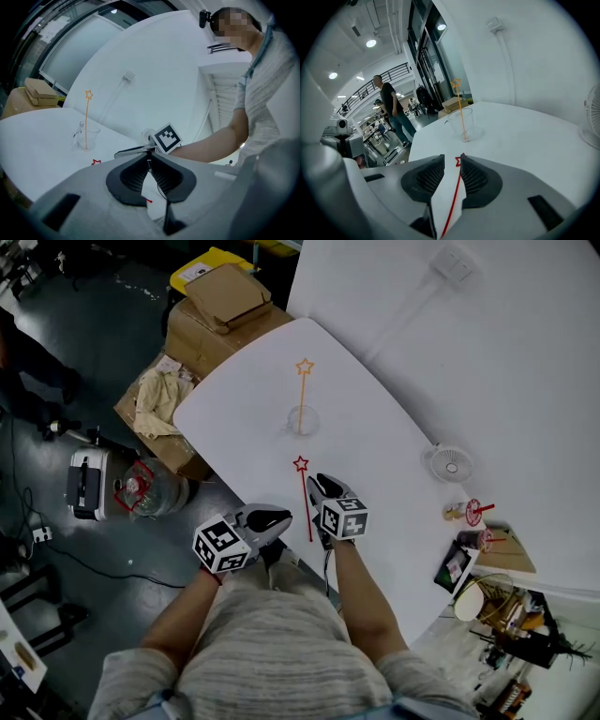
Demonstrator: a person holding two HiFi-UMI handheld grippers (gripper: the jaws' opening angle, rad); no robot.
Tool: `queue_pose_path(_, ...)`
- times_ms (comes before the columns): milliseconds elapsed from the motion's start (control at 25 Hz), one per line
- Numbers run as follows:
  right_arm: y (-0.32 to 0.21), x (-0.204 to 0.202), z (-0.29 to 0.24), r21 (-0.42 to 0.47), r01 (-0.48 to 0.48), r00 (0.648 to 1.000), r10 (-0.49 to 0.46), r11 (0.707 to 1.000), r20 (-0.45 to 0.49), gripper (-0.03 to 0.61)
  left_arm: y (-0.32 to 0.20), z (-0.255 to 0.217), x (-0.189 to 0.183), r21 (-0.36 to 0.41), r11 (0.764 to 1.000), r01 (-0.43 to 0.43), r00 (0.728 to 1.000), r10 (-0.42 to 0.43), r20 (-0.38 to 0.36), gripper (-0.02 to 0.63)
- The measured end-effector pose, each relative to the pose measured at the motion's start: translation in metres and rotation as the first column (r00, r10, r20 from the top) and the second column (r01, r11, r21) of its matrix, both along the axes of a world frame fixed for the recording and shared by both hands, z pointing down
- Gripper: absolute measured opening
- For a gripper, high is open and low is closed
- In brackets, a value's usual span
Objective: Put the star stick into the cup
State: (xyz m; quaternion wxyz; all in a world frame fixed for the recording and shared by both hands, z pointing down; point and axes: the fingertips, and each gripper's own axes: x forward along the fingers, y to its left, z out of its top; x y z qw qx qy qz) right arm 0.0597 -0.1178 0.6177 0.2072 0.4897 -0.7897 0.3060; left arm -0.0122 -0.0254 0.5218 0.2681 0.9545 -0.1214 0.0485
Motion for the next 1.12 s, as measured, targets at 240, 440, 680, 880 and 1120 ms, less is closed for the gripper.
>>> queue_pose_path(240, 0.014, -0.001, 0.017, -0.064, -0.003, 1.000, 0.002, 0.998, -0.021, 0.083, 0.007, 0.003, 0.000, -0.009, 1.000, 0.000, 1.000, 0.000, 0.005, 0.020)
queue_pose_path(440, 0.025, -0.003, 0.037, -0.128, -0.007, 0.999, 0.000, 0.992, -0.050, 0.092, 0.006, 0.005, -0.003, -0.014, 1.000, 0.005, 1.000, -0.005, 0.008, 0.020)
queue_pose_path(680, 0.033, -0.002, 0.057, -0.201, -0.004, 0.994, -0.018, 0.980, -0.104, 0.092, 0.006, 0.007, -0.006, -0.019, 1.000, 0.006, 1.000, -0.006, 0.011, 0.020)
queue_pose_path(880, 0.032, -0.001, 0.068, -0.238, -0.014, 0.992, -0.017, 0.971, -0.125, 0.092, 0.002, 0.010, -0.008, -0.024, 1.000, 0.008, 1.000, -0.008, 0.013, 0.020)
queue_pose_path(1120, 0.031, -0.001, 0.076, -0.269, -0.032, 0.988, -0.010, 0.963, -0.154, 0.091, -0.002, 0.011, -0.008, -0.028, 1.000, 0.008, 1.000, -0.008, 0.016, 0.020)
